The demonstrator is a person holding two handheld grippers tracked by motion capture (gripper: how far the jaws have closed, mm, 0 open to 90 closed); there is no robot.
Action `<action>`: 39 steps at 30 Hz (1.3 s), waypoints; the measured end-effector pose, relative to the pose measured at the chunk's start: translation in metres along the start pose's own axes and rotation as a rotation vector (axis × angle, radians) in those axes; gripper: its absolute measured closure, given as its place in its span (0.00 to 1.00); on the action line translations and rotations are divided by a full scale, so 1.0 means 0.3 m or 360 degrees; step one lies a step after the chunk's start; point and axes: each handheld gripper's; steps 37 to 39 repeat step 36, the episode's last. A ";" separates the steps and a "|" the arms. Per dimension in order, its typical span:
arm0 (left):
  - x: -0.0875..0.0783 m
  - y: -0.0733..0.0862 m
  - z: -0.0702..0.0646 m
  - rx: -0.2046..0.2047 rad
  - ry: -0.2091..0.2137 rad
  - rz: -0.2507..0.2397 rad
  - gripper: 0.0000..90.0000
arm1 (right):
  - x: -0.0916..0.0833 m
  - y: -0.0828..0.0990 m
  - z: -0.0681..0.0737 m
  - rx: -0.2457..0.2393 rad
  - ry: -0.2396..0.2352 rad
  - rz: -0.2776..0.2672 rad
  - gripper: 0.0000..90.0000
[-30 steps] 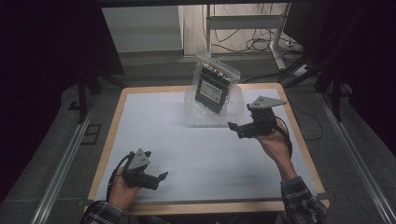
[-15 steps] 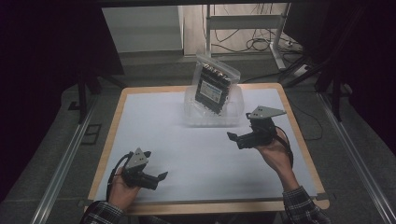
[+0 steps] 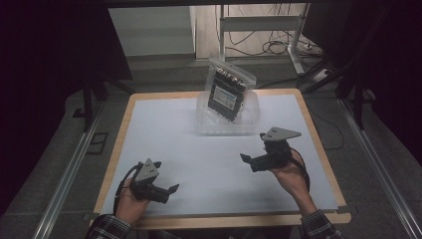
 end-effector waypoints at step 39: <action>0.005 0.004 0.000 0.0001 -0.0025 0.0029 0.00 | 0.033 0.218 0.044 0.0082 -0.0042 0.0248 0.00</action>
Point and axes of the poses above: each handheld gripper's, and its own axes: x roughly forward along the jaws, y roughly out of its underside, z roughly to its left, and after that the axes turned 8 degrees about -x, right-handed
